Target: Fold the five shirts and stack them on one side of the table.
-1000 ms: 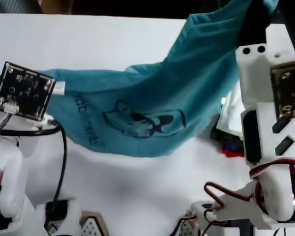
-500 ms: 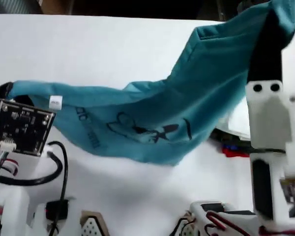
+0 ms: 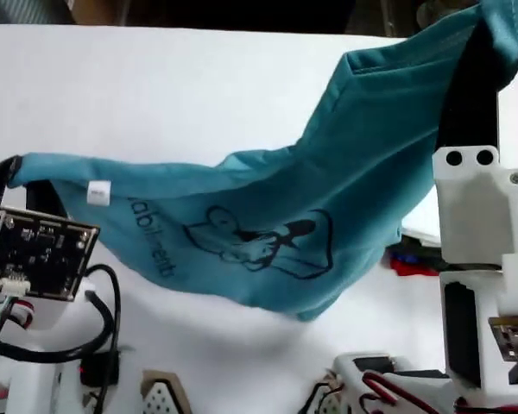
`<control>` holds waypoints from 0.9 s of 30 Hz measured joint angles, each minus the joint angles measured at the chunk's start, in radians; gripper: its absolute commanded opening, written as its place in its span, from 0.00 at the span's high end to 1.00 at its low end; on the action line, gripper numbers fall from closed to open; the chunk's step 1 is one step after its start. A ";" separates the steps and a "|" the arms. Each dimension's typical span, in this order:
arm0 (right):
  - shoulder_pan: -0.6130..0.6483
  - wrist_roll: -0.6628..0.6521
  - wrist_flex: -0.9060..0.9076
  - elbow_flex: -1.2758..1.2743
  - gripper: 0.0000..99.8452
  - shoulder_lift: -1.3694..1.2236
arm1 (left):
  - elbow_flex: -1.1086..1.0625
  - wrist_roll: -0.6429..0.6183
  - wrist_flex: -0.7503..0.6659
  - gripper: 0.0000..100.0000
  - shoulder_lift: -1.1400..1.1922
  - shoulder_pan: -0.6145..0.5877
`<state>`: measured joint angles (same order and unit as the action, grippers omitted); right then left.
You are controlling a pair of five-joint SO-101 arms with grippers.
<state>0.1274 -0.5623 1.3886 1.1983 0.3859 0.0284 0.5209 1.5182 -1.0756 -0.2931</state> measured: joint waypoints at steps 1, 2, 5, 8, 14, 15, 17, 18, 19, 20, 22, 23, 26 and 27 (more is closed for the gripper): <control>0.000 0.000 0.000 0.000 0.98 0.000 | 0.000 0.000 0.000 0.98 -0.002 0.000; 0.000 0.000 0.000 0.000 0.98 0.000 | 0.000 0.000 0.002 0.98 -0.002 0.000; 0.000 0.000 0.000 0.005 0.98 0.005 | 0.000 0.000 0.017 0.98 -0.002 0.000; 0.000 0.000 0.000 0.005 0.98 0.038 | 0.000 0.000 0.029 0.98 -0.002 0.000; 0.000 0.000 -0.011 0.008 0.98 0.138 | 0.037 0.000 0.048 0.98 -0.057 0.000; 0.000 0.000 -0.011 0.012 0.98 0.146 | 0.040 0.000 0.051 0.98 -0.060 0.000; 0.000 0.000 -0.011 0.015 0.98 0.153 | 0.040 0.000 0.063 0.98 -0.063 0.000; 0.000 0.000 -0.011 0.015 0.98 0.155 | 0.040 0.000 0.066 0.98 -0.063 0.000; 0.000 0.000 -0.011 0.015 0.98 0.155 | 0.040 0.000 0.066 0.98 -0.063 0.000; 0.000 0.000 -0.011 0.003 0.98 0.155 | 0.040 0.000 0.066 0.98 -0.063 0.000; 0.002 0.000 -0.011 -0.040 0.98 0.155 | 0.026 0.000 0.061 0.98 -0.063 0.000; 0.002 0.000 -0.011 -0.068 0.98 0.153 | 0.006 0.000 0.051 0.98 -0.064 0.000; 0.002 0.000 -0.011 -0.170 0.98 0.118 | -0.092 0.000 -0.009 0.98 -0.064 0.000; 0.002 0.000 -0.011 -0.207 0.98 0.098 | -0.137 0.000 -0.032 0.98 -0.064 0.000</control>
<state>0.1289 -0.5623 1.3779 0.9912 0.4841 -0.1082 0.5209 1.4860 -1.1400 -0.2931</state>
